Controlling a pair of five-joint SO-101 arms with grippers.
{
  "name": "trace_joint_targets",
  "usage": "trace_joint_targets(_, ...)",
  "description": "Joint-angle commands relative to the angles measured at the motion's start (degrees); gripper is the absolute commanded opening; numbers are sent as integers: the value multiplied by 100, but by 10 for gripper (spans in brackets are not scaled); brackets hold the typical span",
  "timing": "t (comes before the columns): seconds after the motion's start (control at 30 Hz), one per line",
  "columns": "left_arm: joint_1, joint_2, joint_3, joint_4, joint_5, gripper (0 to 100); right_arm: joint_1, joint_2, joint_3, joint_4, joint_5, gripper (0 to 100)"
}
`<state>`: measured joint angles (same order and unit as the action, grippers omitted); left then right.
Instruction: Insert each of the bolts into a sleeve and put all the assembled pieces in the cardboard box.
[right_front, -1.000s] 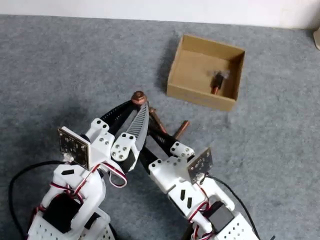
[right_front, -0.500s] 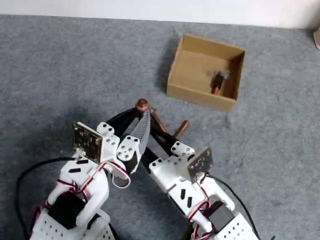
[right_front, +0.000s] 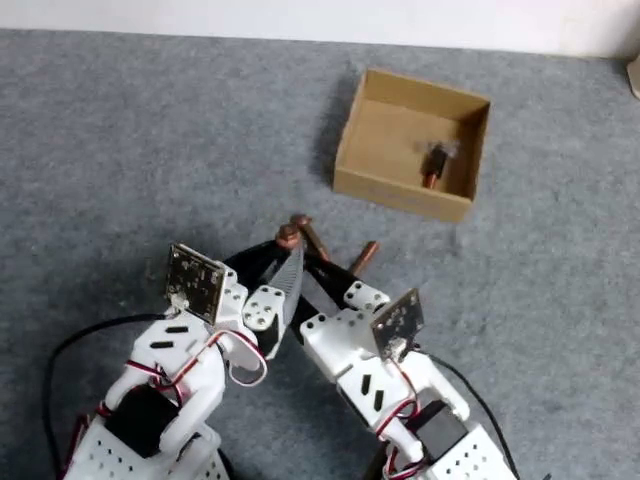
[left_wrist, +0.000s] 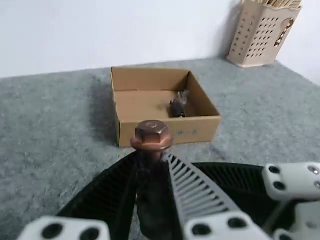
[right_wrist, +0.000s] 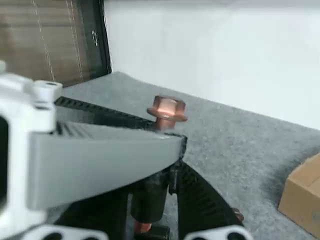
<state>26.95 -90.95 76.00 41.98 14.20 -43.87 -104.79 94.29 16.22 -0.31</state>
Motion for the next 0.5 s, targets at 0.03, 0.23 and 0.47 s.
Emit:
trace_joint_targets(0.03,31,40,259,185,167,6,233,-57,-277,-171,53,4)
trace_joint_targets(0.23,40,40,224,176,132,14,251,-57,-268,-171,62,4)
trace_joint_targets(0.47,22,40,224,202,132,320,259,-57,-215,-171,62,4)
